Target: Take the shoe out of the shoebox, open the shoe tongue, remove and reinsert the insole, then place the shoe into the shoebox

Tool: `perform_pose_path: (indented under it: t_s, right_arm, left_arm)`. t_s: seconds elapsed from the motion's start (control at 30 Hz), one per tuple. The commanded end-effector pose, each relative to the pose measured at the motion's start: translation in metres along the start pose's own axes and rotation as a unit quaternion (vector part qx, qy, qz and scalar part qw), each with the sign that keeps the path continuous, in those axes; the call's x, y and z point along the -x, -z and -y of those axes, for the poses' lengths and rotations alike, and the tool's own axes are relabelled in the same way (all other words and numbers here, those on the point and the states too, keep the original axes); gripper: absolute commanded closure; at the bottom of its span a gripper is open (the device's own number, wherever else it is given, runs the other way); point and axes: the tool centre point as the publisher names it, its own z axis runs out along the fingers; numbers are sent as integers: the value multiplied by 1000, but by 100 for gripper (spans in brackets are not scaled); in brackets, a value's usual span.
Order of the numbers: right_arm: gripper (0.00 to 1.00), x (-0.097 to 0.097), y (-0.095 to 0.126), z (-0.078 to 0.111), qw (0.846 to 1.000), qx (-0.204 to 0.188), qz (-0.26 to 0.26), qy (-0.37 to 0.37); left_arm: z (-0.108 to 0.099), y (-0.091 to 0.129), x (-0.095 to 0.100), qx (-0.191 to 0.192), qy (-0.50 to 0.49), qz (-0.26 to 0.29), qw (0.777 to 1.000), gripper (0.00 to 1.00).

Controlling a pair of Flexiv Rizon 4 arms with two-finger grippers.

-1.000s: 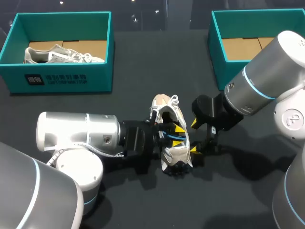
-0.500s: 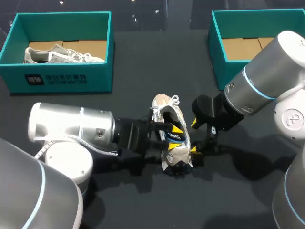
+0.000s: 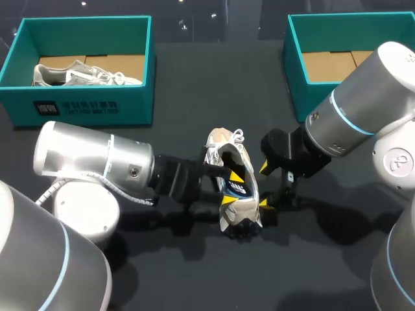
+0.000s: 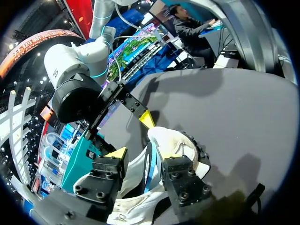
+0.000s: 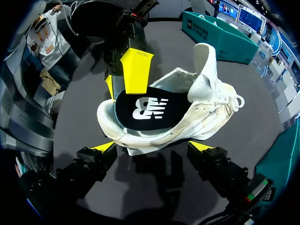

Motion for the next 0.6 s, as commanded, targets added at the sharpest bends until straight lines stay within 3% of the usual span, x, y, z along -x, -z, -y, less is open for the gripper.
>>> perform_pose_path:
  t_s: [0.03, 0.2, 0.6]
  right_arm:
    - [0, -1, -1, 0, 1000, 0, 1, 0]
    - [0, -1, -1, 0, 1000, 0, 1, 0]
    - [0, -2, 43, 25, 1000, -24, 1, -2]
  left_arm:
    - [-3, 3, 1, 15, 0, -37, 999, 61]
    - [-6, 10, 1, 25, 2, -61, 998, 60]
    - [-17, 37, 3, 52, 13, -109, 993, 58]
